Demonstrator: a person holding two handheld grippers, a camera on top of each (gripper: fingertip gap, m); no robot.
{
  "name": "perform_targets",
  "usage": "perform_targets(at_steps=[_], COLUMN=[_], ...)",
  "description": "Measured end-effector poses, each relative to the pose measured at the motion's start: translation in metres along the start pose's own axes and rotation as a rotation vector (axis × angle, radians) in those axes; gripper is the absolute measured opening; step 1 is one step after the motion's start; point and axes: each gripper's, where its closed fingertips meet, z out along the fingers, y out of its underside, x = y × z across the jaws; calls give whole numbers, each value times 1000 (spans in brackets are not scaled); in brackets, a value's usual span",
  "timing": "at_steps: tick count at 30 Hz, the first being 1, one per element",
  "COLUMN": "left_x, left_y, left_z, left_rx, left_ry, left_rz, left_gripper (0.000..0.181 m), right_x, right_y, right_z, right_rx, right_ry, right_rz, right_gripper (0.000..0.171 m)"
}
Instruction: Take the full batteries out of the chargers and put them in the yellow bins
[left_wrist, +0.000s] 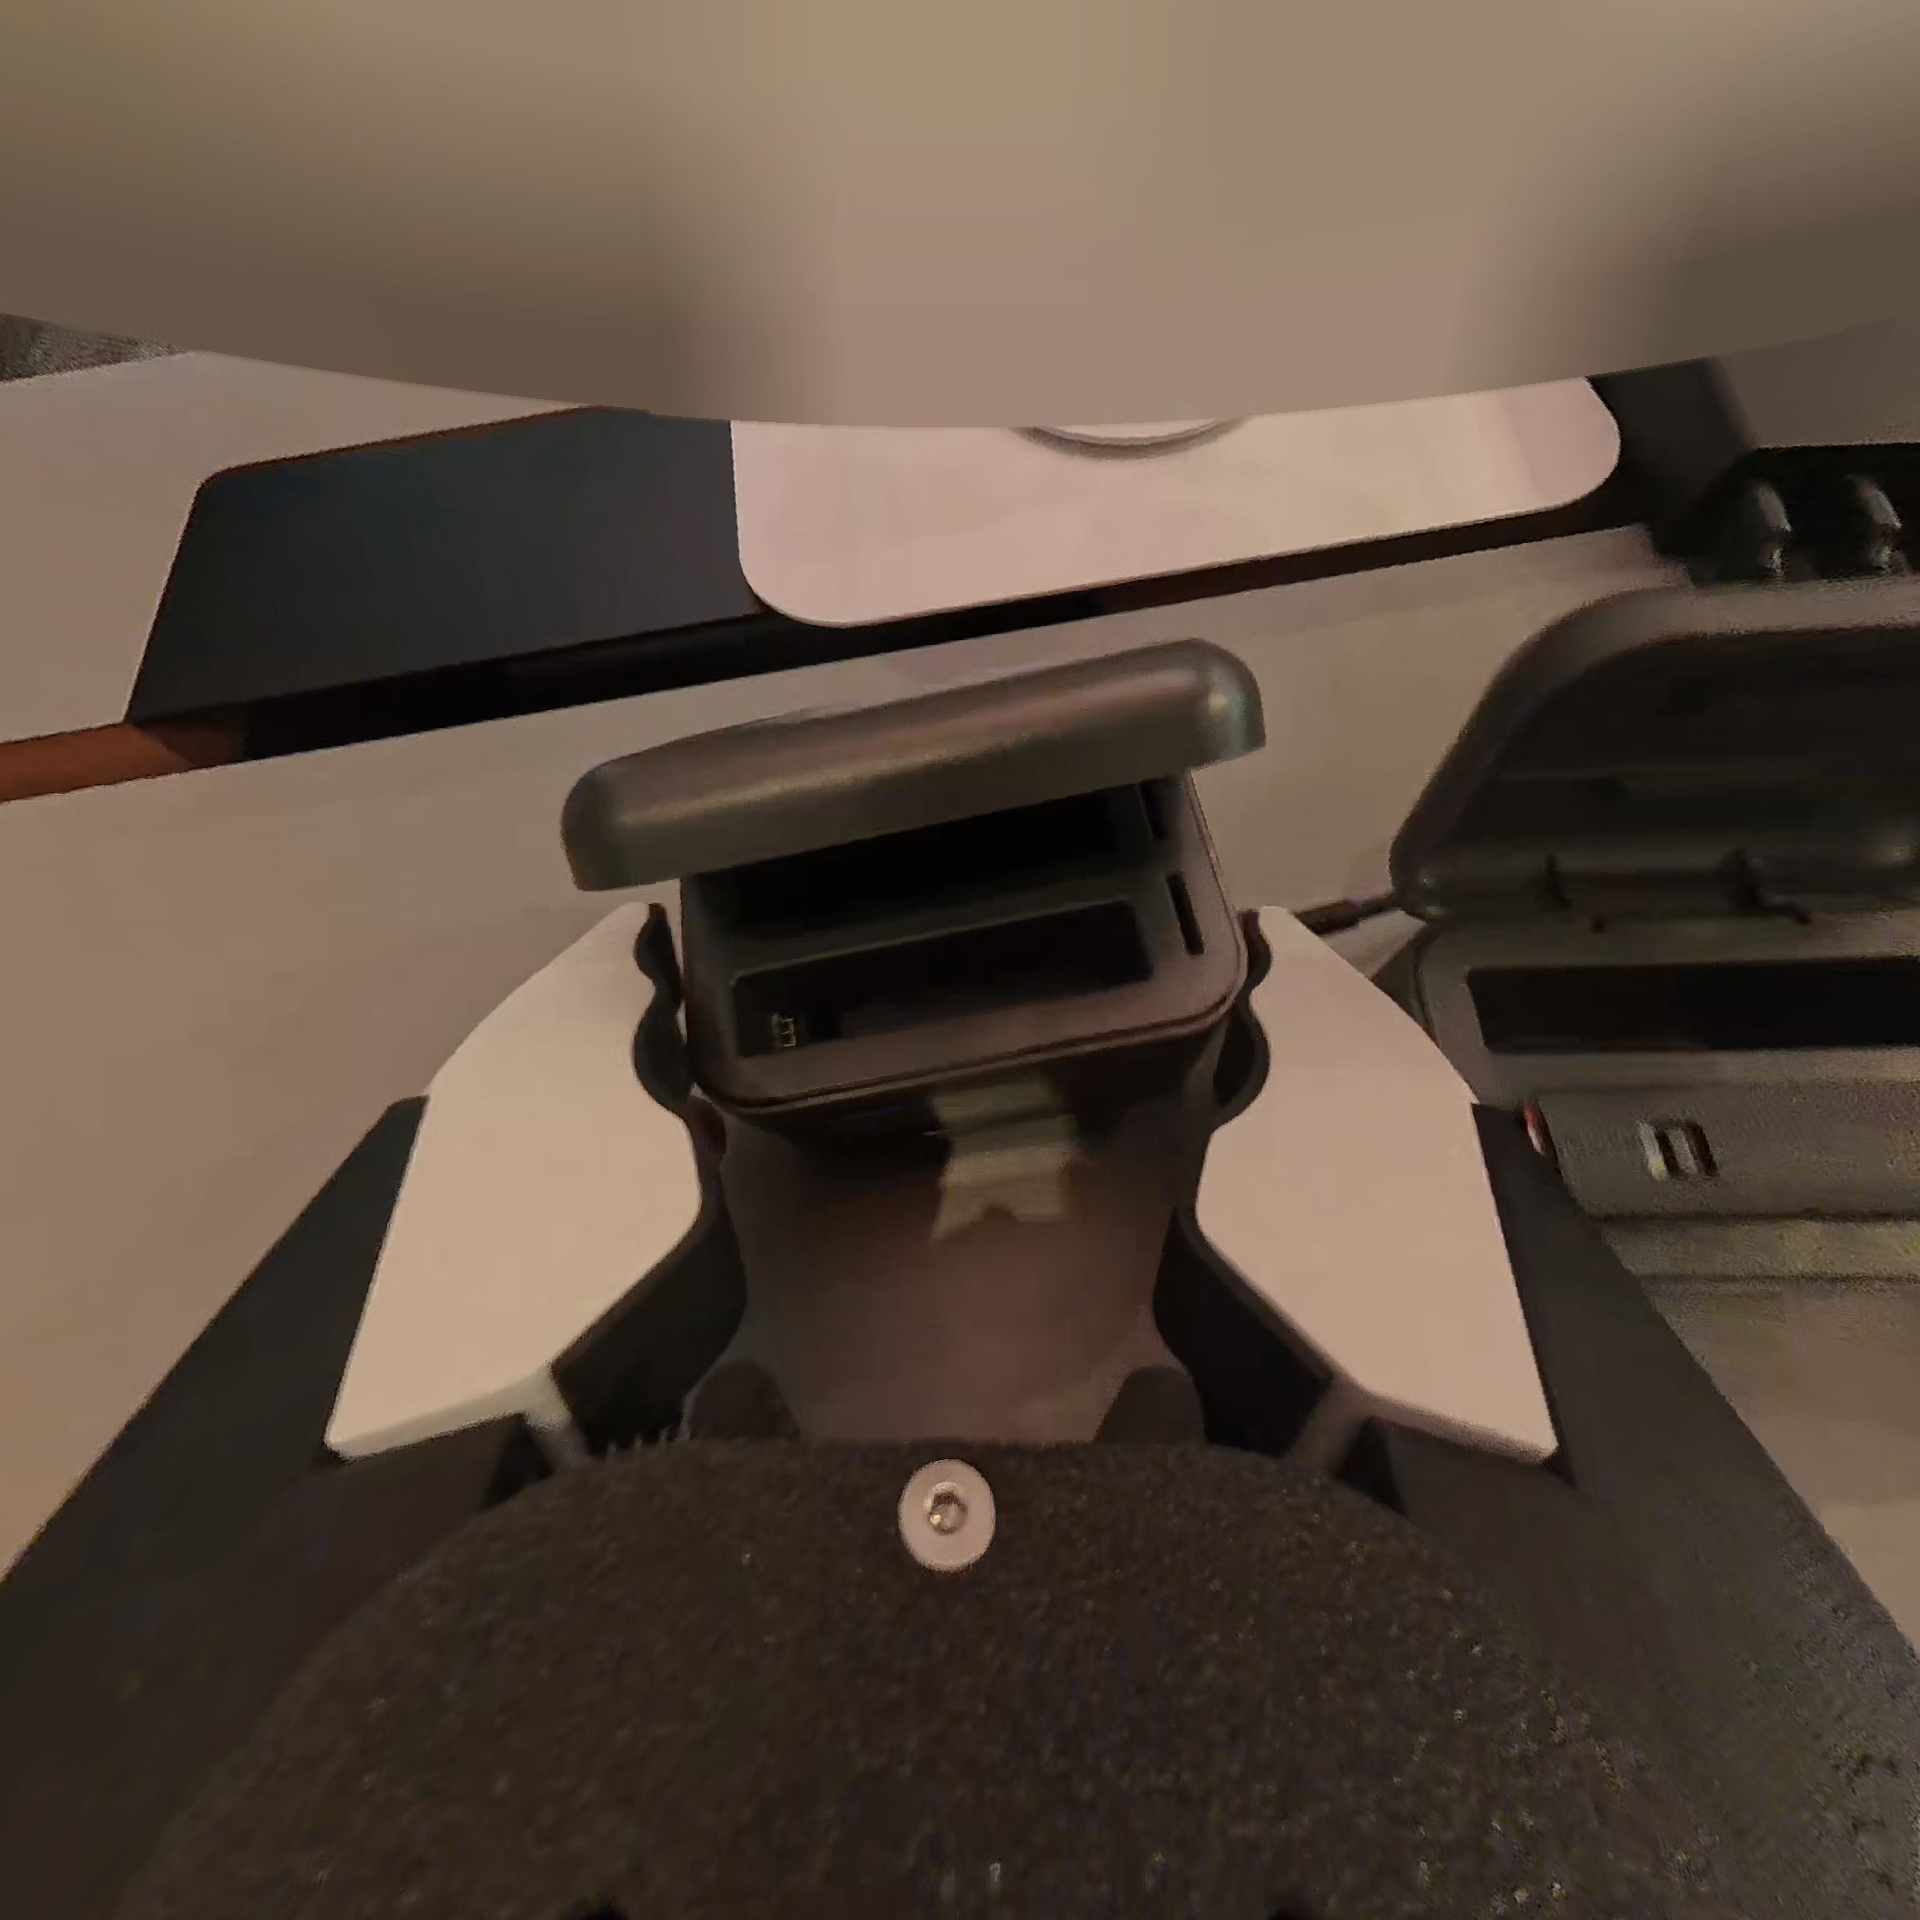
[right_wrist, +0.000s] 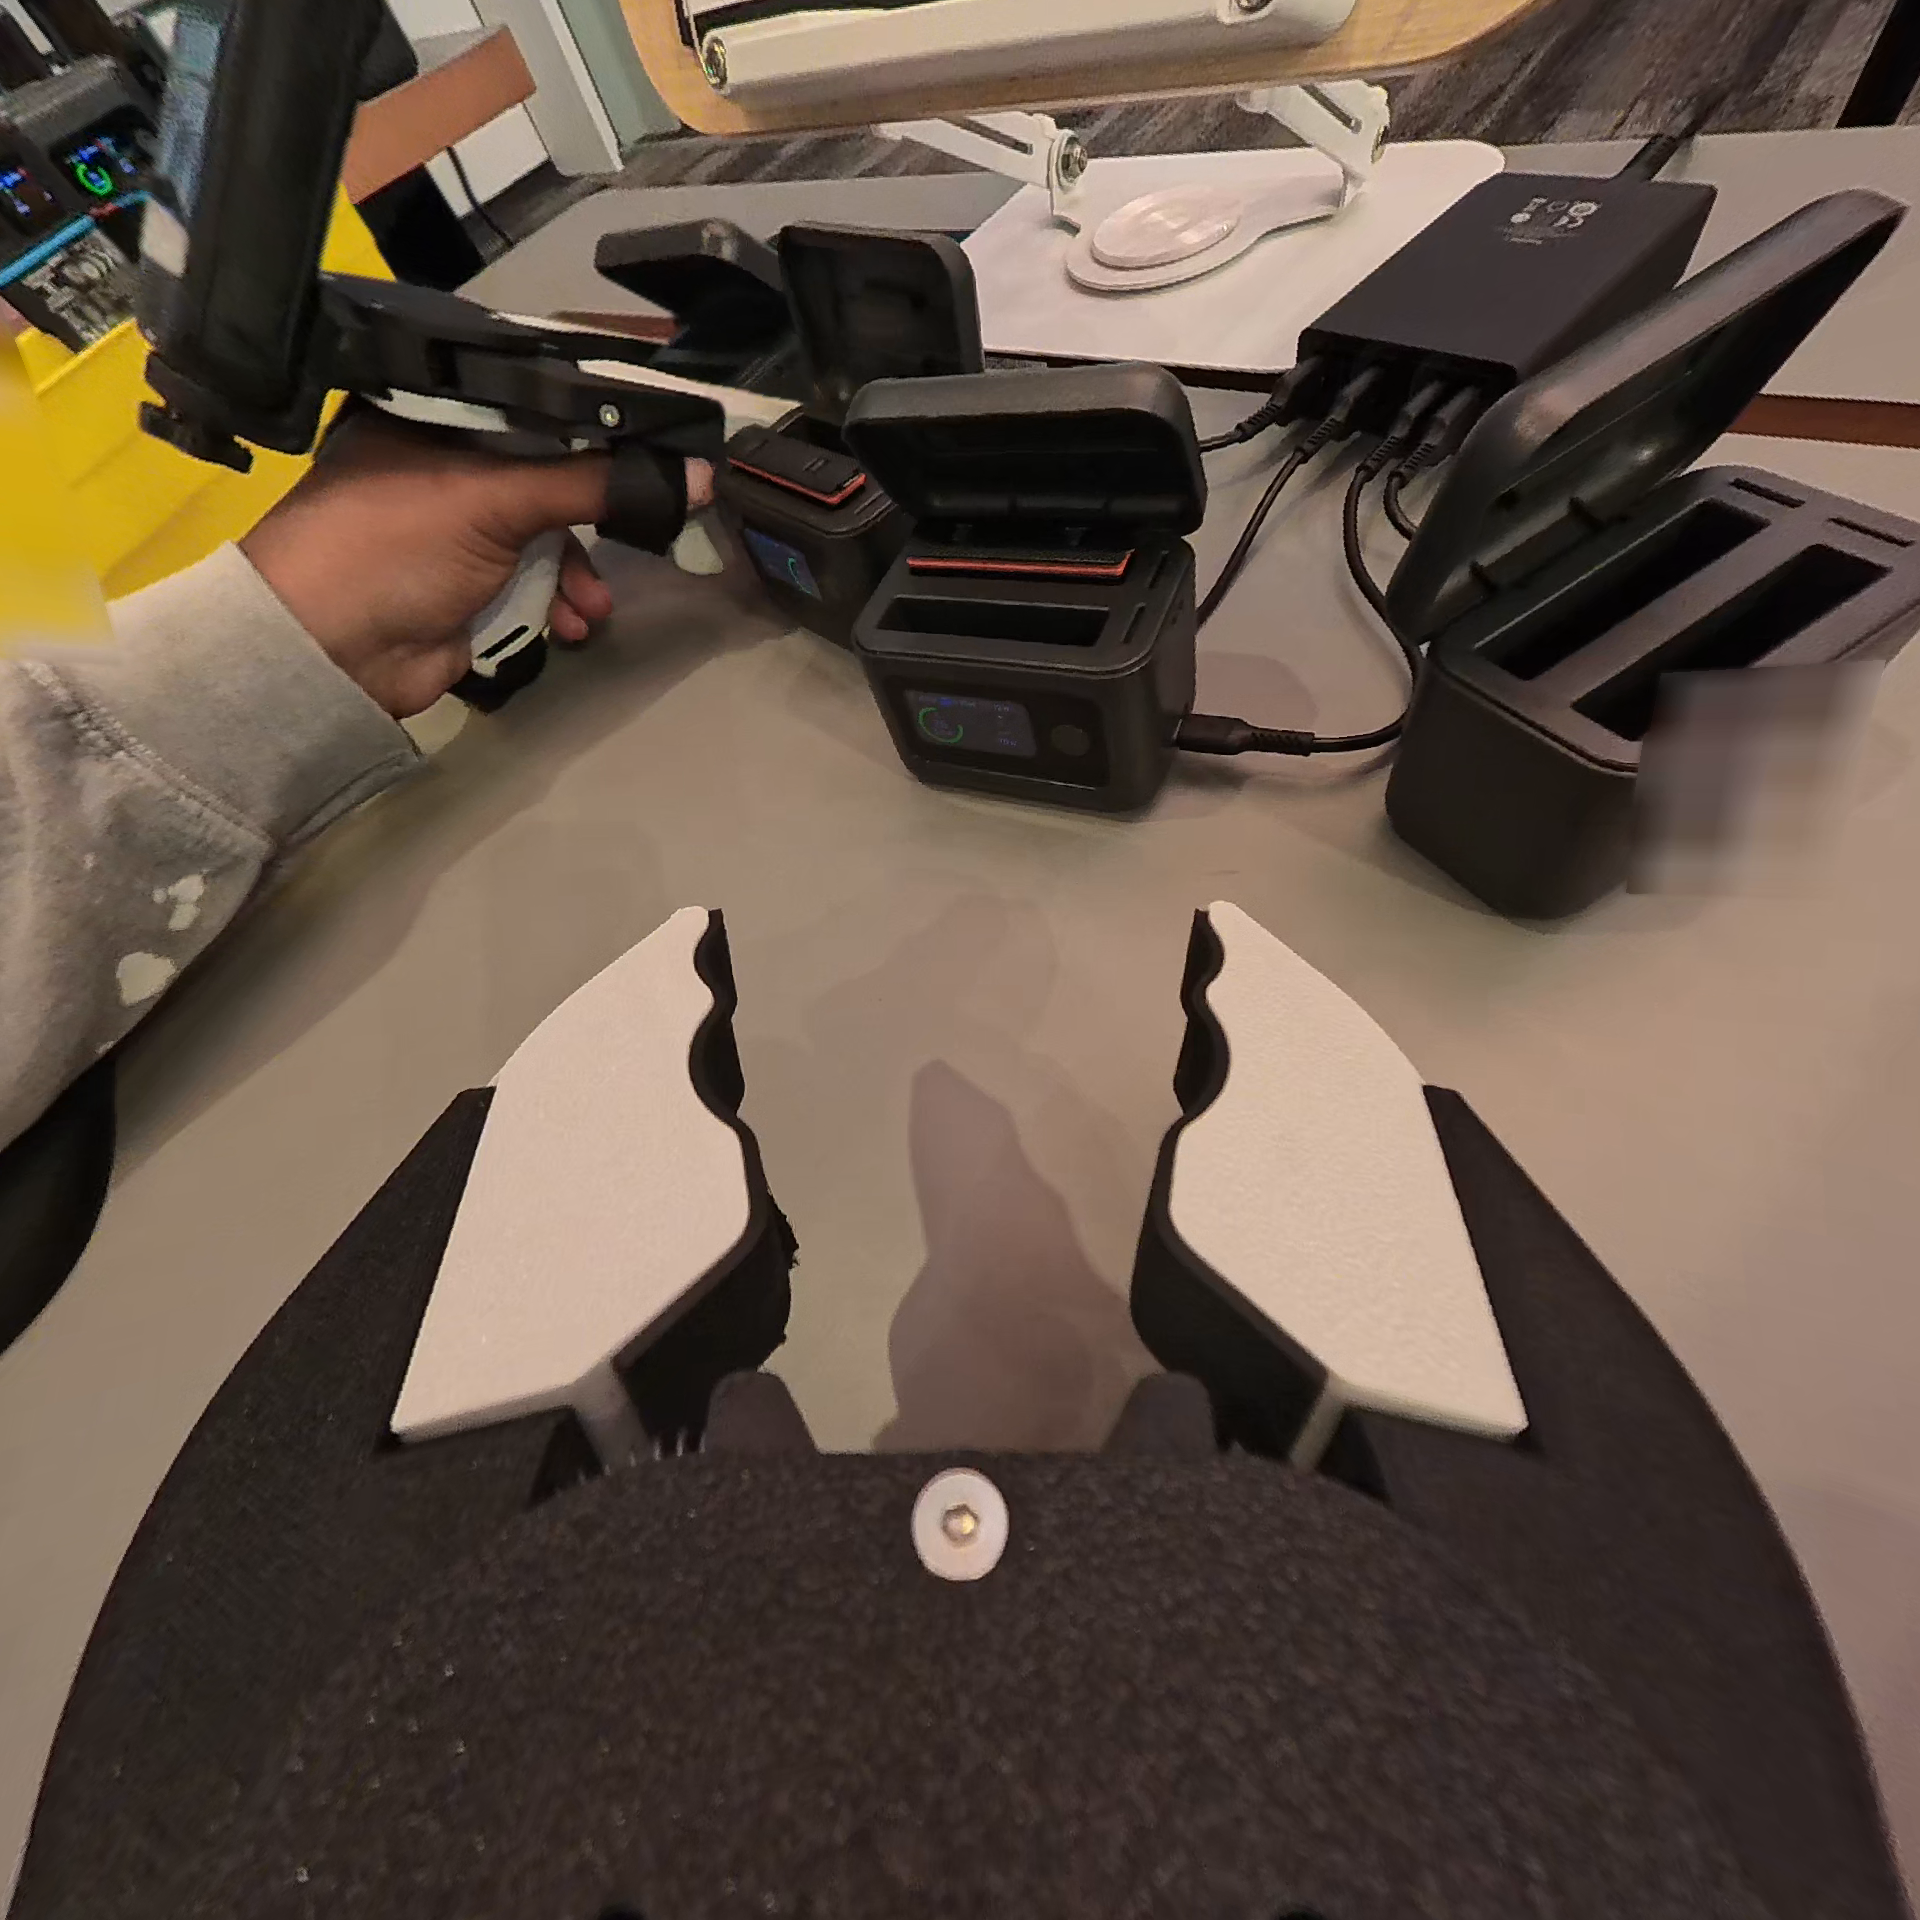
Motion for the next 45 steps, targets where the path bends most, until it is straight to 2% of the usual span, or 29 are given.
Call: perform_targets(at_steps=[11,17,23,27,29,32,34,38,42,45], left_x=[6,-2,-15,-19,-27,-66,-105,-191,-269,-298], left_y=[9,20,1,-21,-34,-48,-56,-62,-44,-21], left_z=[-18,-38,-99,-162,-199,-243,-267,-287,-265,-232], left_rx=[17,21,191,353,444,511,534,460,208,27], left_ry=[17,16,-21,-8,0,-60,-124,-240,-307,-260], left_rz=[30,27,27,25,9,9,1,-4,-40,-117], left_gripper=[94,97,83,70,57,47,31,0,4,40], right_x=[-2,-2,0,3,4,4,4,3,1,0], right_y=[0,-1,-11,-23,-26,-24,-22,-18,-15,-13], right_z=[0,-1,-6,-14,-16,-14,-12,-9,-7,-6], right_rx=[-2,2,52,122,143,141,129,109,91,83], right_ry=[-2,-4,18,49,57,66,64,65,61,58], right_rz=[-11,-9,-9,-21,-29,-40,-42,-53,-58,-64], right_gripper=[83,83,83,84,84,84,83,82,81,80])
